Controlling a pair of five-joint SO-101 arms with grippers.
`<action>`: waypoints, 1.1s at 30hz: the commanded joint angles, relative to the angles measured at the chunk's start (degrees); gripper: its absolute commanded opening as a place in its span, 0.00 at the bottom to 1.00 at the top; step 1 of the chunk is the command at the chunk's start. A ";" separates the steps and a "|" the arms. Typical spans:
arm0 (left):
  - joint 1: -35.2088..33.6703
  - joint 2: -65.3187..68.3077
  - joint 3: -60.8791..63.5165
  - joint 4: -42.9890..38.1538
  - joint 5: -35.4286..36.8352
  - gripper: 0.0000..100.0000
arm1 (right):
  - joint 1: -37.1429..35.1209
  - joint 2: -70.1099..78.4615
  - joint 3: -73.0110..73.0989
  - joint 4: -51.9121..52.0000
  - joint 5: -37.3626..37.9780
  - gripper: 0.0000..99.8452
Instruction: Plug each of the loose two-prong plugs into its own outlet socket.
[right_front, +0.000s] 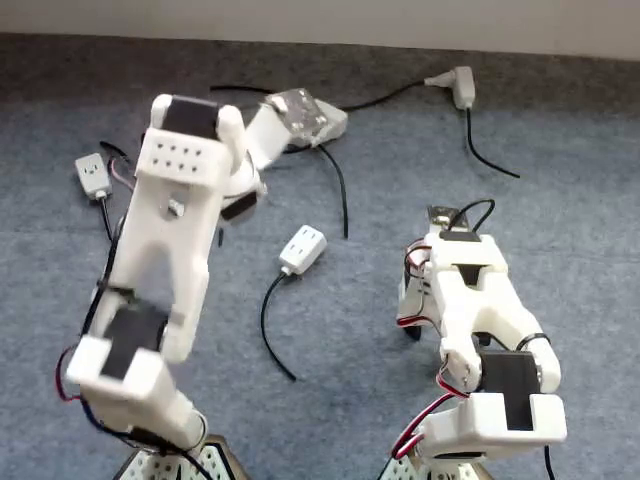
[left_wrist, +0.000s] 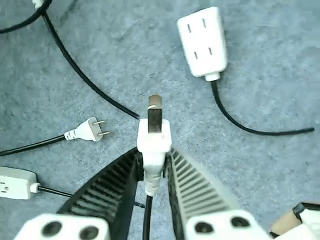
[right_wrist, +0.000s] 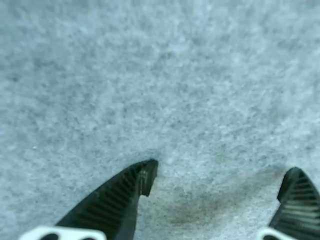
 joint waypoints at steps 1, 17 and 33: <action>3.56 -15.34 9.98 0.70 -5.01 0.01 | -1.80 0.13 0.92 -2.24 0.44 0.39; 13.32 -66.24 68.62 -51.43 18.37 0.01 | -1.71 0.13 0.92 -2.33 0.44 0.39; 13.76 -88.04 99.12 -89.67 50.37 0.01 | -2.15 0.13 0.66 -2.42 0.44 0.39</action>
